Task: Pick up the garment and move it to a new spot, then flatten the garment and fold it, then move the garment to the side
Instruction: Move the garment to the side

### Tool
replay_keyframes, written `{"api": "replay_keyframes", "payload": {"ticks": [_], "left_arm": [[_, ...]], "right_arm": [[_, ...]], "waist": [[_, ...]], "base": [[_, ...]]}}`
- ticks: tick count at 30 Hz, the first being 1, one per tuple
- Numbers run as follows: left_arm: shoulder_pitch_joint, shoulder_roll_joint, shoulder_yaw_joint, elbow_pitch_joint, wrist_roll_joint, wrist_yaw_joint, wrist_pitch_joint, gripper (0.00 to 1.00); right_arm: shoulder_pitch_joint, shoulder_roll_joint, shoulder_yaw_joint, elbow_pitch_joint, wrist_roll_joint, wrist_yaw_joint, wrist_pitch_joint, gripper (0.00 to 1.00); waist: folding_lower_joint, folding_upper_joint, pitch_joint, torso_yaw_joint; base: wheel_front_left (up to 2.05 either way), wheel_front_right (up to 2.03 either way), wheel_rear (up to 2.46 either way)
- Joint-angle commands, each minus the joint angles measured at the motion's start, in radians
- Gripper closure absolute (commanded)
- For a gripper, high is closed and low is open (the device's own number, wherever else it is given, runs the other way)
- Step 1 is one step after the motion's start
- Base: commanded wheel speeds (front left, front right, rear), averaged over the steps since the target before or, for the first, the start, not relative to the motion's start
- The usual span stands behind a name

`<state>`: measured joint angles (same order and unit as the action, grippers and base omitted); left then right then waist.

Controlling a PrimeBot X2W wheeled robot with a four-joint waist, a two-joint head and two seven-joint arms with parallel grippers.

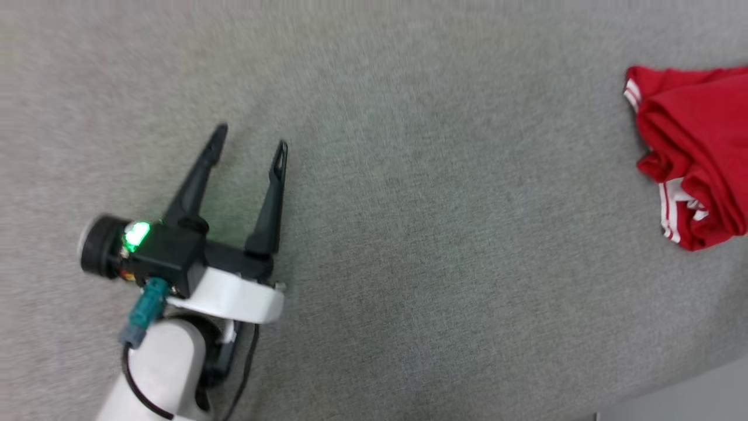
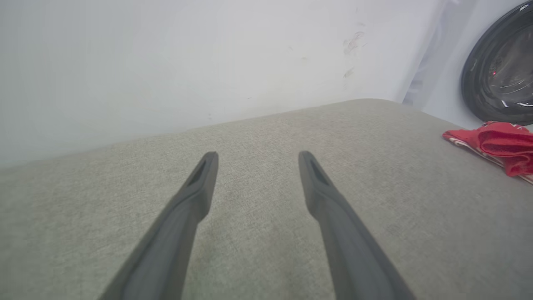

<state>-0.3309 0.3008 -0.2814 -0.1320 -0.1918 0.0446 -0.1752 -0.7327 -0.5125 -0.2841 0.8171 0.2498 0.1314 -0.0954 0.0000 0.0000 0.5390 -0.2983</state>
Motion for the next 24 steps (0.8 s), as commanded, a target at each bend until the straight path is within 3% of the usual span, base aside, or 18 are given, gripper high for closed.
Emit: {"api": "replay_keyframes", "payload": {"ticks": [1, 10, 24], "left_arm": [[0.039, -0.015, -0.002, 0.024, -0.014, 0.011, -0.013, 0.0], [0.193, -0.05, 0.016, 0.134, -0.073, 0.052, -0.049, 0.0], [0.336, -0.078, 0.038, 0.218, -0.132, 0.086, -0.064, 0.0]], "right_arm": [[0.046, 0.003, 0.017, -0.014, 0.008, -0.002, -0.034, 0.0], [0.284, 0.096, 0.108, -0.163, 0.057, -0.002, -0.14, 0.0], [0.592, 0.296, 0.177, -0.505, 0.011, -0.001, -0.081, 0.0]], "waist": [[0.0, 0.0, -0.104, 0.033], [0.0, 0.0, -0.31, 0.076], [0.0, 0.0, -0.495, 0.153]], "base": [[0.0, 0.0, 0.0], [0.0, 0.0, 0.0], [0.0, 0.0, 0.0]]}}
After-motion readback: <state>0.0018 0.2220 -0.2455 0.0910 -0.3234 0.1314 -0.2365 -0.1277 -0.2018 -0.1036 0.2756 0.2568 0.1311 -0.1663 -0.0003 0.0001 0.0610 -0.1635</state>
